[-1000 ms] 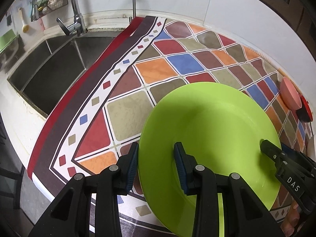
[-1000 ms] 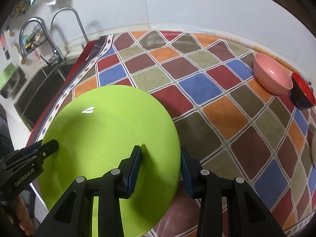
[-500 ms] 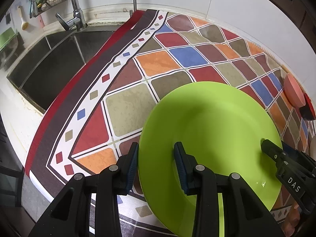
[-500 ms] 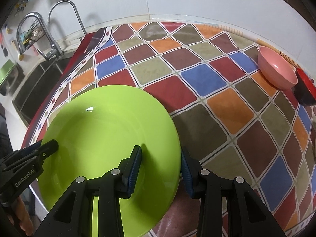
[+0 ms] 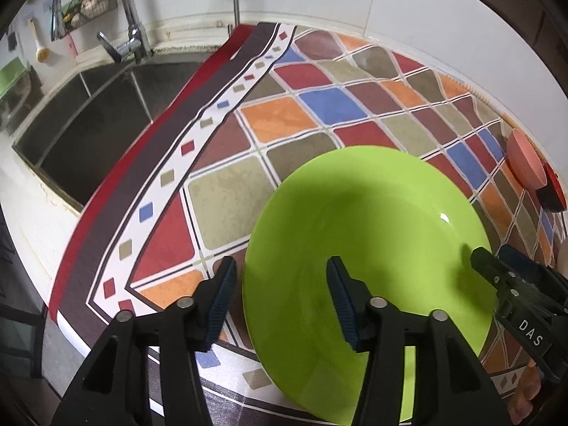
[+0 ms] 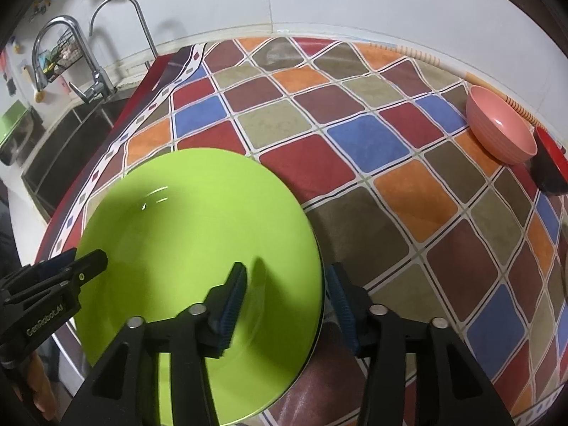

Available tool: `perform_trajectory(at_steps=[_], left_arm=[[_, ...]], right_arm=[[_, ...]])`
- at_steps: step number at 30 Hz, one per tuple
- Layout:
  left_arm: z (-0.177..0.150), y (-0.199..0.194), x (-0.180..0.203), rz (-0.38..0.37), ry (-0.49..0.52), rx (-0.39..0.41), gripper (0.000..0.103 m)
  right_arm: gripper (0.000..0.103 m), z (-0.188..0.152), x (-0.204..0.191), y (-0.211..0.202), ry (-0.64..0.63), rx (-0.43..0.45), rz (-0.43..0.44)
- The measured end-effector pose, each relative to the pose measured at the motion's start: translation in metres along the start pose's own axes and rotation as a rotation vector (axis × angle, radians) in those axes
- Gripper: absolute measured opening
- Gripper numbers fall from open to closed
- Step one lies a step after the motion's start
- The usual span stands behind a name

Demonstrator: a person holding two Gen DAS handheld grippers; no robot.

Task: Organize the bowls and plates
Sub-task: 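Lower the lime-green plate onto the stacked plates and open both tools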

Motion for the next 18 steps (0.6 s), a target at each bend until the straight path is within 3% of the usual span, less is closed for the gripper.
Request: perform_trajectory(at_steps=[10,14,18], left_arm=[[0.019,-0.035,0.029,-0.078,0.056,0.096,0.069],[0.032,-0.049,0.049,-0.114,0.096,0.140,0.070],[0.043,-0.059,0.071,-0.148,0.142,0.179,0.071]], right_arm=[[0.061,0.010,0.013,-0.040,0.005,0.118,-0.040],[0.069,0.016,0.022,-0.063,0.017,0.179,-0.068],[0.070,0.020,0.039,-0.081,0.047,0.230,-0.094]])
Point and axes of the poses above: each gripper's, at about its wrist camera, not at the fingertips, and y roughly the way its jaws point, x to its right, z to its top, the point moved 4 cm from there along y, roughly the way its jaws point, and after that the axes turned 7 degrees about z, right-handed, at the moved point
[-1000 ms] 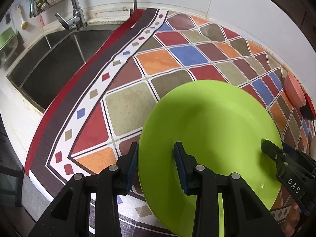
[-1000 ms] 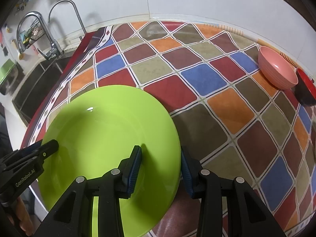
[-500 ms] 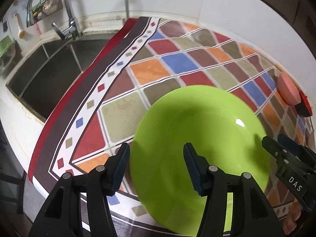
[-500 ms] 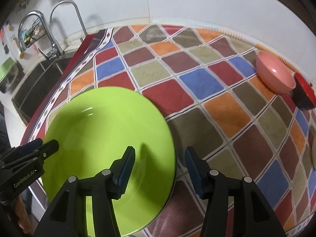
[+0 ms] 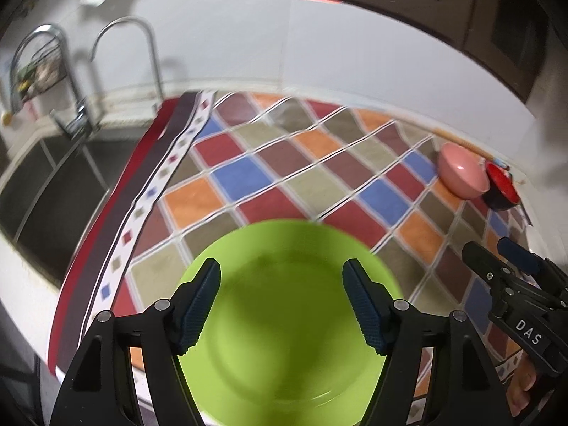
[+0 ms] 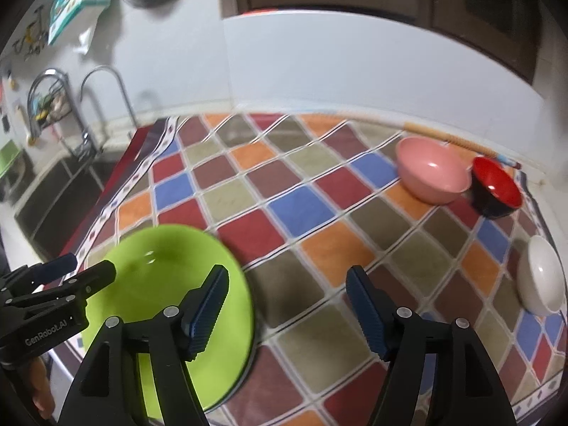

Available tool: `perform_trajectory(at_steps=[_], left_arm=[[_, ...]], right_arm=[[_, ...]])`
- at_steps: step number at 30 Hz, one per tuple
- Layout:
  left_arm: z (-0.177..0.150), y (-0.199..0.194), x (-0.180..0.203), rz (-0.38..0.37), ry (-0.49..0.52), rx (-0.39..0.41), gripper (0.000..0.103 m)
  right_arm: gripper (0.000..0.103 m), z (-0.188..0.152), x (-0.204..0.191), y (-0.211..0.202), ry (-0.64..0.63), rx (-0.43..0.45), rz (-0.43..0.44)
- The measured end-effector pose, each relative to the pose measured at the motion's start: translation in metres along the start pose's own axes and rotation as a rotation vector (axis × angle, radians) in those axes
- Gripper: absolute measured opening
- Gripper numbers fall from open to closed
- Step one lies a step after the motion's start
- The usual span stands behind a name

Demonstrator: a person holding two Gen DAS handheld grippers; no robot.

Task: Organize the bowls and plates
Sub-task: 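Lower the lime-green plate onto the stacked plates and open both tools, then move both tools to the pink bowl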

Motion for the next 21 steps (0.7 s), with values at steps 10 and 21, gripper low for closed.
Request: perform_trajectory(at_steps=[10,21], left_arm=[[0.037,-0.007,0.061,-0.085,0.128,0.081,0.071],[0.076,0.000,0.124,-0.148,0.261,0.145,0.071]], right_arm=[[0.070,0.016,0.055,-0.023,0.115,0.079,-0.083],[0.070,0.027,0.112,-0.038,0.226,0.138,-0.183]])
Point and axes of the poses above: each gripper's, at about its wrist camera, not at the fingertips, and y roughly the way its jaws point, x to its right, z to its top, the point moved 4 cm from there along y, roughly the way its jaws point, and after that the axes turned 7 degrees about z, right-handed, at the moved point
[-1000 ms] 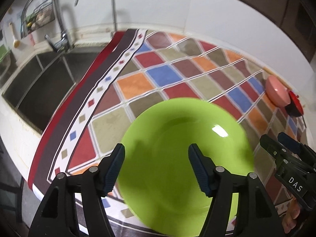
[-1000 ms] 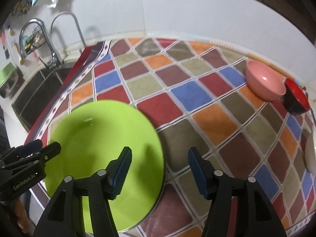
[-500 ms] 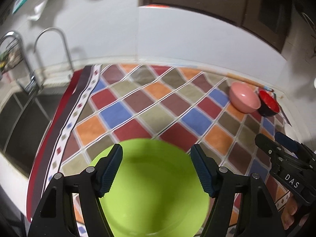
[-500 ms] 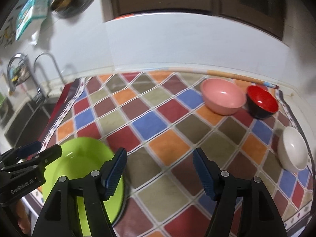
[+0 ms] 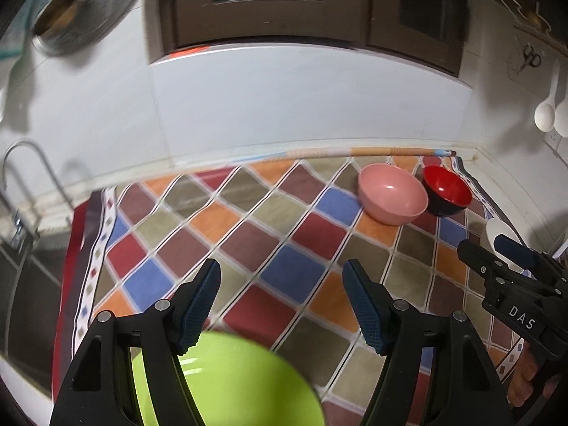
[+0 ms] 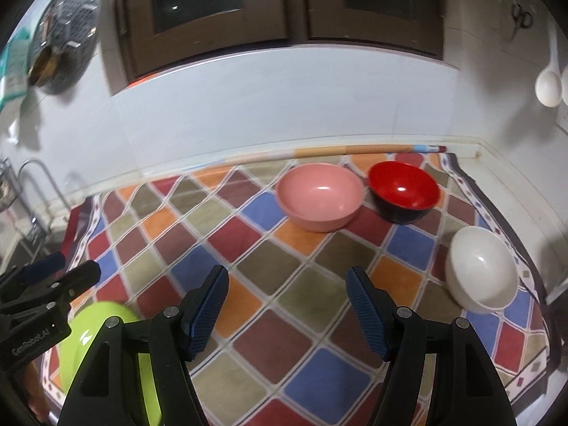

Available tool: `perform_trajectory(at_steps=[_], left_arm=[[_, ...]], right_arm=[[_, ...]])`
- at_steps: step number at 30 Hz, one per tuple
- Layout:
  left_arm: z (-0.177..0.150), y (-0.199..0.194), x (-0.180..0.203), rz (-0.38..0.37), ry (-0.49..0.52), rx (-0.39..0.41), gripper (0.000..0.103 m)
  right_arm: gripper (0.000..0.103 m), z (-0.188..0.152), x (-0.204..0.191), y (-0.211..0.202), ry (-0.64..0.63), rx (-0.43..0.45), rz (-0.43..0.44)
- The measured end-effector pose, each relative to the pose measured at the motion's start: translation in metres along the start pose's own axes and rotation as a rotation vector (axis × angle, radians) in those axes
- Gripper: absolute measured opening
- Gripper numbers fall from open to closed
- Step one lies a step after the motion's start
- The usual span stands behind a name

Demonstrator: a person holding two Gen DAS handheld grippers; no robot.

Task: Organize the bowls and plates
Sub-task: 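Move both tools to the pink bowl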

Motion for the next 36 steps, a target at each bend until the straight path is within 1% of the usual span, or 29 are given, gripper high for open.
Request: perform_trajectory(at_steps=[8,15,23,31,36], left_arm=[[0.033,0.027,0.031,-0.057,0.073,0.024,0.070],[0.059,0.063,0.056,-0.098,0.130,0.028,0.070],[0.078,0.107,0.080,-0.119,0.209,0.019,0.069],[0.091,0.147,0.104,-0.157,0.245,-0.012,0.065],[0.093,0.173,0.119,-0.171,0.263,-0.052,0.061]], right_arm=[[0.070,0.017,0.039,0.008,0.089,0.031,-0.071],[0.070,0.031,0.066,0.027,0.181,0.050,-0.112],[0.069,0.038,0.087,0.064,0.266,0.015,-0.114],[0.069,0.040,0.100,0.103,0.312,-0.020,-0.120],[0.064,0.041,0.104,0.125,0.327,-0.047,-0.111]])
Point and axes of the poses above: each gripper's, at about its wrist camera, not at the fingertips, and y roughly the way its jaws point, x to its right, z to its top, the point moved 4 cm from there along y, roughly the way its jaws point, and after that the axes turned 7 degrees about z, right-handed, at the moved point
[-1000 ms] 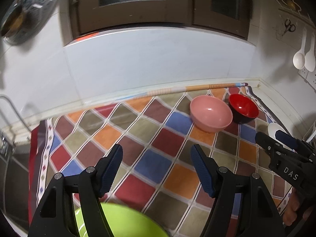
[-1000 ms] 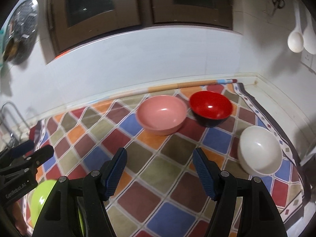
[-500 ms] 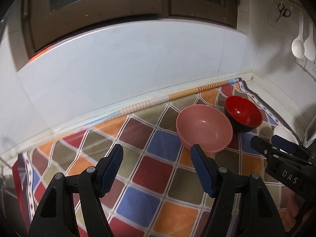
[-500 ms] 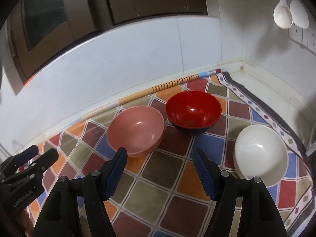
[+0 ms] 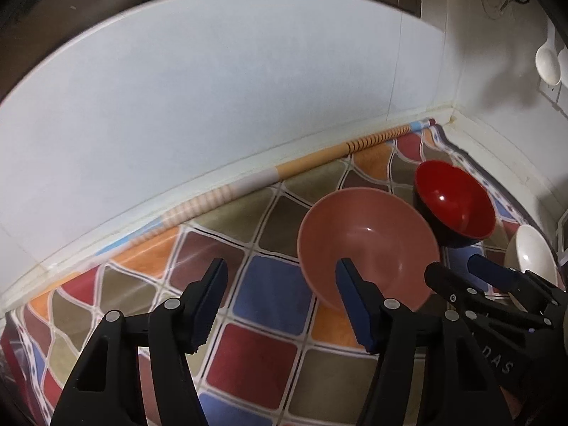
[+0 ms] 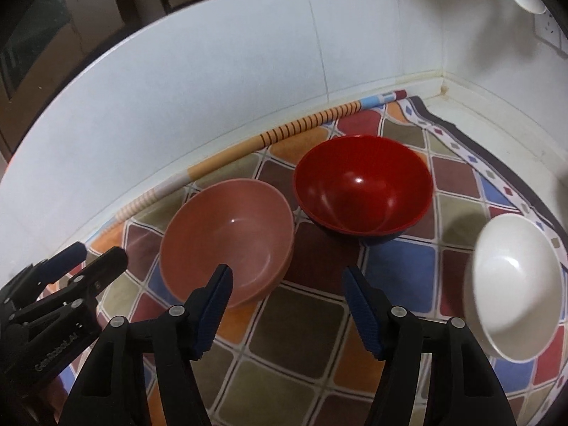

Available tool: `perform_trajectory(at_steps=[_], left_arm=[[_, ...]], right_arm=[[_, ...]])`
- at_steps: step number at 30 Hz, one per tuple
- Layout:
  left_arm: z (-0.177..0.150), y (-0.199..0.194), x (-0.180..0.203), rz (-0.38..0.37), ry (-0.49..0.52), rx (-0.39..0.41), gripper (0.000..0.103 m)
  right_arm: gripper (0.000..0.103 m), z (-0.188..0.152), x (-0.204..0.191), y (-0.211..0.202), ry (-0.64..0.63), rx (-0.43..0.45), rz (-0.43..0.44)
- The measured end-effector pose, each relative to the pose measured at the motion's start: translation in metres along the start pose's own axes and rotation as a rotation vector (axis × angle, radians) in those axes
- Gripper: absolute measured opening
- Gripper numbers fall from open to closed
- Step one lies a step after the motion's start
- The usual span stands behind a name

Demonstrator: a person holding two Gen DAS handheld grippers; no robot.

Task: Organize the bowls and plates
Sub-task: 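Move both tools to the pink bowl, then close both tools on the rim of the pink bowl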

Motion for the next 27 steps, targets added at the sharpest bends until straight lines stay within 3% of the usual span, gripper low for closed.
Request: perform_trajectory(at_steps=[9,19,27], left_arm=[[0.001,0.038,0.013,-0.021,0.015,-0.071,0.046],[0.004,0.058,0.023,-0.040,0.016,-0.110,0.012],[0.004,0.055,0.019,-0.044,-0.016,-0.113,0.010]], right_arm=[[0.051,0.002,0.003,0.028,-0.007,-0.034,-0.012],[0.027,0.004,0.000,0.039,-0.041,-0.055,-0.010],[0.021,0.003,-0.004,0.040,-0.053,-0.058,-0.016]])
Point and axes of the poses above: each gripper's, at about its wrist camera, not at the fingertips, and y roughly the way its jaws point, x to its right, z to its top, the point moved 4 cm from there along y, roughly the way its jaws point, and after that the axes turned 7 degrees about z, right-handed, at the moved point
